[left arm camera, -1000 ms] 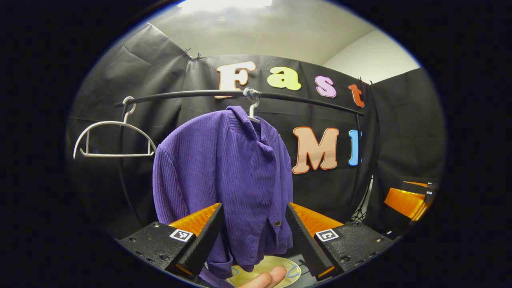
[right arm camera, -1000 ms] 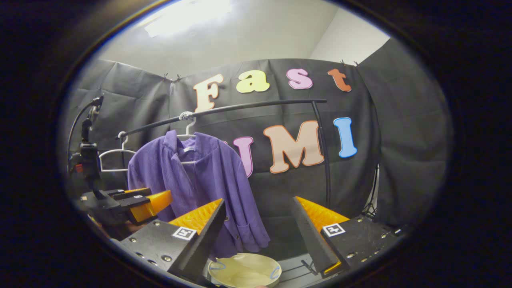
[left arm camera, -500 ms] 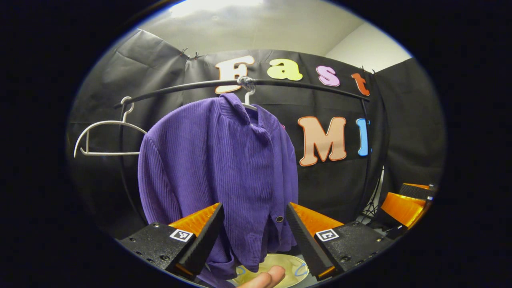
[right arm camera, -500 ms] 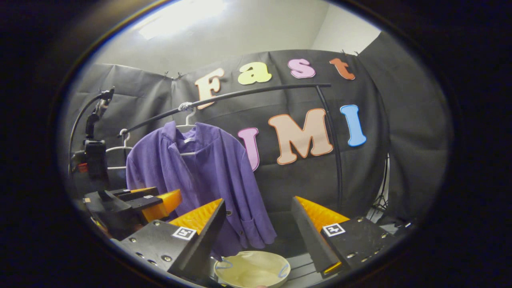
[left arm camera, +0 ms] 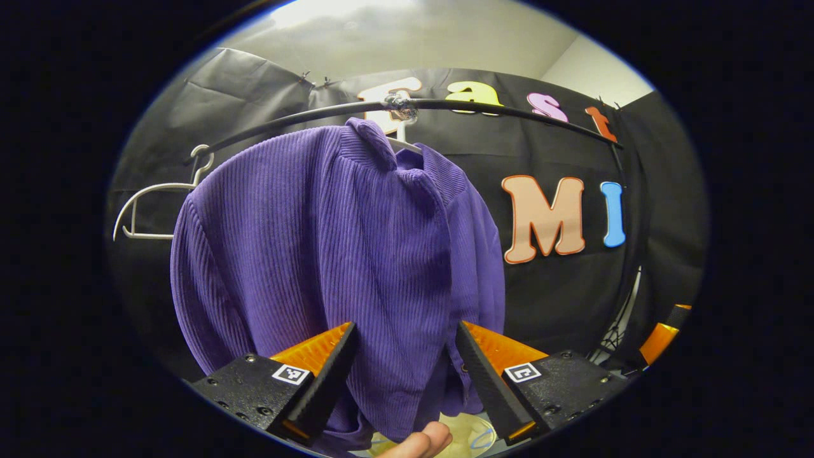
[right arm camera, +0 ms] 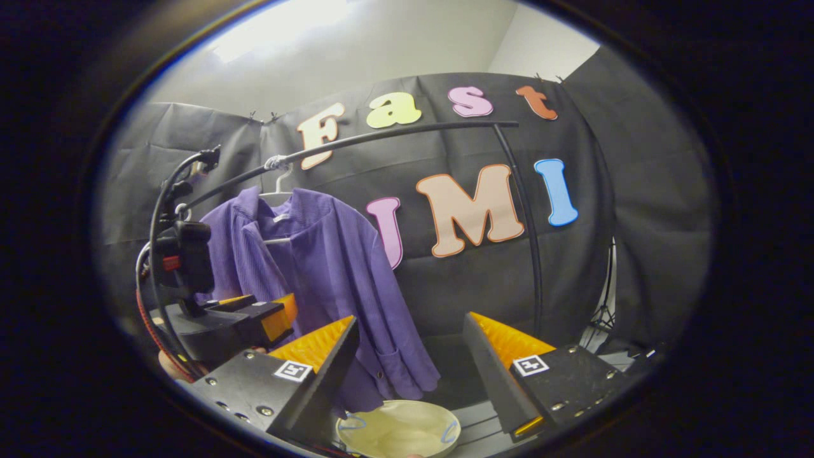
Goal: Grasp the clothes on the hanger with both hands and then place them into the laundry hamper below.
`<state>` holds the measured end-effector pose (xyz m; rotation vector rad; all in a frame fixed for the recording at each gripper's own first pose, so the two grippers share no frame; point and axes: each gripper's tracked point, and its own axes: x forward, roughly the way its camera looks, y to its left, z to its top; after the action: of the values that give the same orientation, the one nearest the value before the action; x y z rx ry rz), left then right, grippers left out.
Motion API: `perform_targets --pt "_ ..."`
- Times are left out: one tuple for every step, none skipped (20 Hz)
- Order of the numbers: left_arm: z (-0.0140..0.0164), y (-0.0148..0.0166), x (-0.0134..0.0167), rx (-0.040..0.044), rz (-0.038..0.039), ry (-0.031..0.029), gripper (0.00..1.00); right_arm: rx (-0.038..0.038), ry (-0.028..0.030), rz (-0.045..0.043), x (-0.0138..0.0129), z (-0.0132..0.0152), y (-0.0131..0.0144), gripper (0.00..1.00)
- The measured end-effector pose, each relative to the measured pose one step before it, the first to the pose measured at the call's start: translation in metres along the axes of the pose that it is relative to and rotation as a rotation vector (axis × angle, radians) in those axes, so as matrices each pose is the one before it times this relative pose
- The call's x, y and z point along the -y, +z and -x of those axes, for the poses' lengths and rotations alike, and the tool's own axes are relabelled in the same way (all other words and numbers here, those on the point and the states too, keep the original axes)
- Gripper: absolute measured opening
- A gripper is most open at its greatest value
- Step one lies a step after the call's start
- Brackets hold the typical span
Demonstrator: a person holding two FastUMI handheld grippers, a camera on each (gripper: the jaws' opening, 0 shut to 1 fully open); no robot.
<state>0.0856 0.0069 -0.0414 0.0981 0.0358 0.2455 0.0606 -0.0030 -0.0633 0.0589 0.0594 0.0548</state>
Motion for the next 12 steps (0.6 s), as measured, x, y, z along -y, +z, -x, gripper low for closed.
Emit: perform_targets --pt "-0.00293 -0.00272 0.00199 -0.00473 -0.00488 0.00924 0.95 -0.00626 0.00403 0.00183 -0.00234 -0.00317 -0.00251 1.00" --pt "-0.00225 -0.00110 0.00037 -0.00118 -0.00382 0.01160 0.95 -0.00901 0.00316 0.00252 -0.00107 -0.00193 -0.00410 0.99" --pt "-0.00095 0.00019 -0.00341 0.00724 -0.00573 0.02481 0.95 -0.00678 -0.00038 0.00455 -0.00098 -0.00298 -0.00258 0.99" --pt "-0.00307 0.00473 -0.00795 0.02654 -0.00210 0.03580 0.95 -0.00405 -0.00251 0.00809 0.00036 -0.00276 -0.00244 0.99" --pt "-0.00427 0.00212 -0.00938 0.01832 -0.00085 0.04267 0.98 -0.00131 -0.00269 0.00717 0.00092 -0.00182 -0.00250 0.99" --pt "-0.00369 0.00289 -0.00475 0.01187 0.00586 0.02466 0.97 -0.00220 -0.00304 0.00321 0.00097 -0.00213 -0.00285 0.99" --pt "-0.00357 0.00095 0.00172 0.00238 0.01168 0.00493 0.96 -0.00379 0.00014 -0.00295 -0.00015 -0.00214 -0.00240 0.99" --pt "-0.00238 -0.00102 0.00312 -0.01173 0.00671 -0.00414 0.93 -0.00477 0.00471 -0.00667 -0.00079 -0.00190 -0.00321 0.99" --pt "-0.00145 -0.00180 -0.00024 -0.00755 -0.00220 -0.00309 0.91 -0.00410 0.00499 -0.00589 -0.00076 -0.00254 -0.00187 0.99" --pt "-0.00207 0.00162 -0.00331 0.00865 -0.00419 0.00407 0.90 -0.00358 0.00414 -0.00338 -0.00027 -0.00170 -0.00299 0.99" --pt "-0.00105 -0.00045 -0.00576 0.00366 -0.00308 0.01139 0.84 -0.00131 0.00441 -0.00034 -0.00127 -0.00135 -0.00239 0.99" --pt "-0.00117 0.00024 -0.00756 0.01218 -0.00794 0.02328 0.81 -0.00074 0.00126 0.00259 -0.00032 -0.00225 -0.00207 0.99"
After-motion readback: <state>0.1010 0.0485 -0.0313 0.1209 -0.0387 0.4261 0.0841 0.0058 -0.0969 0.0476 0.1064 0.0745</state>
